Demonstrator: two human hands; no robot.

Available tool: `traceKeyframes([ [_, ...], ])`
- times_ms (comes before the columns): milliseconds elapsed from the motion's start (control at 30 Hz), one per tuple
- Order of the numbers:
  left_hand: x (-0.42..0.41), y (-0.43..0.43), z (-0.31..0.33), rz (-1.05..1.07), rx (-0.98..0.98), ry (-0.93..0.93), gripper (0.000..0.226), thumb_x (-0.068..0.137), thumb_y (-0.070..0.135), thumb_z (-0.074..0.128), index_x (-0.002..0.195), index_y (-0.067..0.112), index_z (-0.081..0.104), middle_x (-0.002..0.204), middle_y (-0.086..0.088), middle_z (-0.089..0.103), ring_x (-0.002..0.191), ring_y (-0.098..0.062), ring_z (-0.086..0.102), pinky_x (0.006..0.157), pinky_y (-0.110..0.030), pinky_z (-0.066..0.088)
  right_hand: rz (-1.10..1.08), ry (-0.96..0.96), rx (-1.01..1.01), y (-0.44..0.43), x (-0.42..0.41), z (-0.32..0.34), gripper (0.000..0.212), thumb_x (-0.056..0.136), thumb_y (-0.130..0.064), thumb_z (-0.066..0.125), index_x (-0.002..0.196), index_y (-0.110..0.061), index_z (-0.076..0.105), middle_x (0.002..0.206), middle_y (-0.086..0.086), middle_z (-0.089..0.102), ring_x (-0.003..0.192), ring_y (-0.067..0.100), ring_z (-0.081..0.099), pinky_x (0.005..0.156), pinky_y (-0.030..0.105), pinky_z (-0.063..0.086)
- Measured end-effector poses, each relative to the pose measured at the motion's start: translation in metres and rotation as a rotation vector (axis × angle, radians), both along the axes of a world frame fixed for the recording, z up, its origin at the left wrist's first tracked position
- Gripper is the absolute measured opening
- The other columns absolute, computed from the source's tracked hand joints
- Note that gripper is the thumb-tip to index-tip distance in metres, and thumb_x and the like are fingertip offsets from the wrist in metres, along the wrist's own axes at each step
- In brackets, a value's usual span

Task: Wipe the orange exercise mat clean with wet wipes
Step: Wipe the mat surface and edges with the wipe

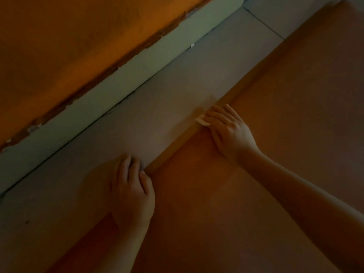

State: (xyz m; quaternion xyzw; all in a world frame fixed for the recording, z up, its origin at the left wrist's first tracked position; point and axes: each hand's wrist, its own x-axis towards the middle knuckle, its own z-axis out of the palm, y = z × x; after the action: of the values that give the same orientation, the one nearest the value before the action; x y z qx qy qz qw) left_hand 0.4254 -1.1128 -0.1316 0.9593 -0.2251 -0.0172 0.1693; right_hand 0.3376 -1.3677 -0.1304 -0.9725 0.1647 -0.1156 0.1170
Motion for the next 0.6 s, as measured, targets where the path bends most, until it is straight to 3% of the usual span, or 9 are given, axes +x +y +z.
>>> traceKeyframes([
  [333,0.0,-0.01,0.011,0.04,0.052,0.052,0.048,0.091,0.03,0.028,0.114,0.006,0.063,0.13,-0.012,0.053,0.117,-0.035,0.049,0.095,-0.055,0.04,0.011,-0.086,0.077,0.001,-0.002,-0.001,0.033,0.096,-0.019,0.047,0.119,-0.005,0.066,0.124,0.01,0.064,0.121,0.026,0.056,0.108,0.046,0.039],
  [500,-0.001,-0.108,0.015,0.086,-0.118,0.156,0.046,0.091,0.034,0.03,0.107,0.01,0.065,0.12,-0.011,0.057,0.107,-0.032,0.053,0.091,-0.047,0.039,0.02,-0.083,0.087,-0.001,-0.001,-0.001,0.035,0.098,-0.022,0.043,0.119,-0.006,0.066,0.124,0.01,0.064,0.121,0.026,0.056,0.109,0.043,0.037],
  [600,-0.016,-0.146,0.011,0.112,-0.074,0.109,0.034,0.093,0.03,0.037,0.105,0.014,0.065,0.119,-0.006,0.059,0.103,-0.028,0.051,0.086,-0.044,0.041,0.018,-0.08,0.088,-0.002,-0.001,0.001,0.037,0.098,-0.024,0.042,0.119,-0.005,0.066,0.124,0.01,0.064,0.121,0.026,0.056,0.111,0.04,0.035],
])
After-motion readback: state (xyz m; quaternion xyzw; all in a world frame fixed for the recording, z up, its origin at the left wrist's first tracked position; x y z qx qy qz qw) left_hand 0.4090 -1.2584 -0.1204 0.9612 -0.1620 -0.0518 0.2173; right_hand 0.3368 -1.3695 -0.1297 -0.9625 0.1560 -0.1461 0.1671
